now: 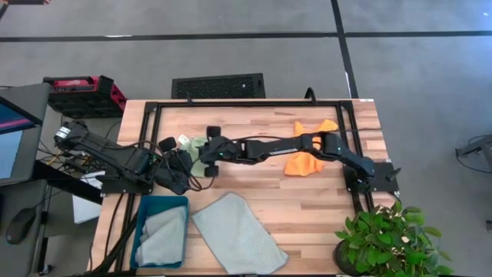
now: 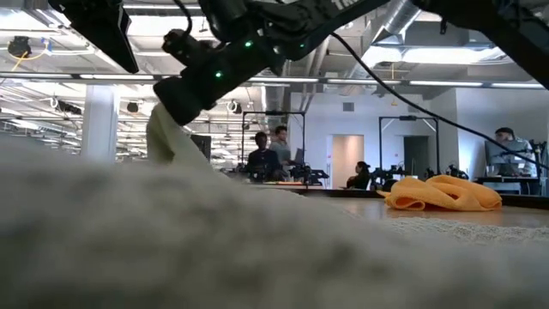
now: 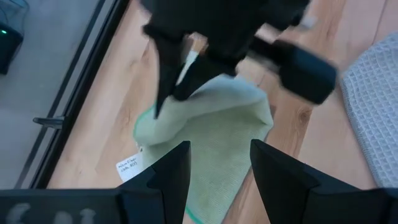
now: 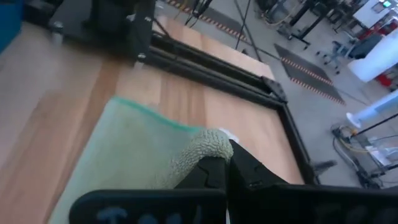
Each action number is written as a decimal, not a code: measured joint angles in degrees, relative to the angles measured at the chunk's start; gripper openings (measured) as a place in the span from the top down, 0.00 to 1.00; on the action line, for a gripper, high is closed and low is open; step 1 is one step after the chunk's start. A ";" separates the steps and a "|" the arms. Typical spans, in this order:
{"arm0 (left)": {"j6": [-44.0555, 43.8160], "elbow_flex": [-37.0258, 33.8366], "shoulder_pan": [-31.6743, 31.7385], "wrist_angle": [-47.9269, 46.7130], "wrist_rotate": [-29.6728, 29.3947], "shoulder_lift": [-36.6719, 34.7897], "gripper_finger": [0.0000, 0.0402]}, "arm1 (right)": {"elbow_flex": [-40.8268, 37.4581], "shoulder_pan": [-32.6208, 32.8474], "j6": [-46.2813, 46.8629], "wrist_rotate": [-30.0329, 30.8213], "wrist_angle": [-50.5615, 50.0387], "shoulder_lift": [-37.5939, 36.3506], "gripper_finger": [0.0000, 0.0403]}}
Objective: Fold microfiber towels
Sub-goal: Fold the green microfiber towel, then put the folded green microfiber towel into the blue bin
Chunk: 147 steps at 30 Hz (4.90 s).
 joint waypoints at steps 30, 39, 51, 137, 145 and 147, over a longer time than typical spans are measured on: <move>0.20 0.00 0.02 -0.62 0.85 0.00 0.60 | 6.51 -2.07 -2.70 4.85 -1.18 2.63 0.98; 0.13 0.00 0.02 -0.55 0.83 0.00 0.60 | 6.51 -2.14 -2.59 -1.03 -2.24 2.63 0.95; 0.07 0.00 0.02 -0.47 1.33 0.00 0.60 | 6.51 -1.99 -2.51 -6.10 -2.25 2.63 0.78; 18.18 -21.05 11.15 34.35 16.96 11.75 0.60 | 6.47 3.23 10.98 -9.86 -50.50 -26.68 0.39; 18.18 -14.31 14.97 28.42 17.14 19.25 0.60 | 6.47 3.00 10.98 -9.85 -50.60 -26.68 0.39; 18.77 -13.38 15.57 26.92 18.34 22.43 0.60 | 6.47 3.00 10.98 -9.85 -50.60 -26.68 0.39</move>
